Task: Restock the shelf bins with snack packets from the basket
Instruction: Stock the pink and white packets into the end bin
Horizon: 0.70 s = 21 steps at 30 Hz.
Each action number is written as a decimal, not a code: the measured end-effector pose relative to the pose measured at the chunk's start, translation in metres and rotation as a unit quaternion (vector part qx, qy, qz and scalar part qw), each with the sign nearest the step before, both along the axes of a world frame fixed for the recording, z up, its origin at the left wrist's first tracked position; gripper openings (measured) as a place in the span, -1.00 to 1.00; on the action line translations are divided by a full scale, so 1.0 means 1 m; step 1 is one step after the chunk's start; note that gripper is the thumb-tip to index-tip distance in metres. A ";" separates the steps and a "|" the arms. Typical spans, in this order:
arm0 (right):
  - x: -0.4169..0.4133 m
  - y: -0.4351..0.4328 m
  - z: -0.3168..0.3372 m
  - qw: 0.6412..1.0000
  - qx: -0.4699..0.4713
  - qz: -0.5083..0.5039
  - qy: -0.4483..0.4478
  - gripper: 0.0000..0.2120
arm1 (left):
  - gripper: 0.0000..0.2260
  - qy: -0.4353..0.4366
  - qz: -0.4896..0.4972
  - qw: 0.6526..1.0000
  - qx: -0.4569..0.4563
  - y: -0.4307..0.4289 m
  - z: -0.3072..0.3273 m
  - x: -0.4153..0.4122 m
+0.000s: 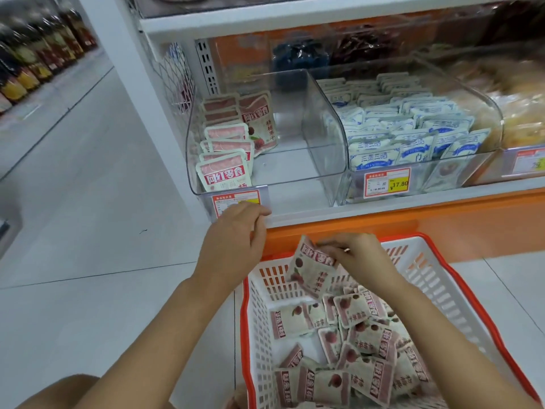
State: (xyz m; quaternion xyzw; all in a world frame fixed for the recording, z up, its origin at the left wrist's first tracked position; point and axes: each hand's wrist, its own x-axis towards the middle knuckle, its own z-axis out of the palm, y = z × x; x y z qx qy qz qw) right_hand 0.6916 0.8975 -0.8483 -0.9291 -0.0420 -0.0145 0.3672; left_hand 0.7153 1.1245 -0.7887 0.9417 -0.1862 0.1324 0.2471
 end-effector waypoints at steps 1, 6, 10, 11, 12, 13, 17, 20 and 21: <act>0.002 0.005 0.022 0.999 0.016 -0.002 -0.042 -0.84 | -0.69 -0.029 0.003 0.999 -0.026 0.003 0.005 0.003; 0.029 0.029 0.127 0.961 0.219 -0.010 -0.171 -0.77 | -0.67 -0.054 0.025 0.997 -0.059 0.009 0.023 0.019; 0.094 0.039 0.173 0.965 0.156 -0.021 -0.211 -0.84 | -0.70 -0.008 0.047 0.998 -0.043 0.011 0.023 0.029; 0.112 0.040 0.178 0.966 0.129 -0.032 -0.220 -0.86 | -0.70 0.001 0.046 0.998 -0.037 0.012 0.022 0.031; 0.129 0.041 0.180 0.967 0.102 -0.047 -0.227 -0.86 | -0.70 0.005 0.044 0.999 -0.030 0.013 0.021 0.033; 0.146 0.042 0.180 0.968 0.071 -0.059 -0.234 -0.85 | -0.70 0.008 0.042 0.999 -0.026 0.013 0.019 0.034; 0.211 0.054 0.170 0.973 -0.097 -0.068 -0.200 -0.82 | -0.70 0.010 0.032 0.999 -0.017 0.014 0.017 0.041; 0.246 0.065 0.155 0.983 -0.131 -0.088 -0.089 -0.84 | -0.70 0.005 0.037 0.999 0.000 0.013 0.013 0.044; 0.253 0.069 0.147 0.985 -0.123 -0.097 -0.070 -0.87 | -0.71 0.003 0.037 0.999 0.003 0.013 0.013 0.044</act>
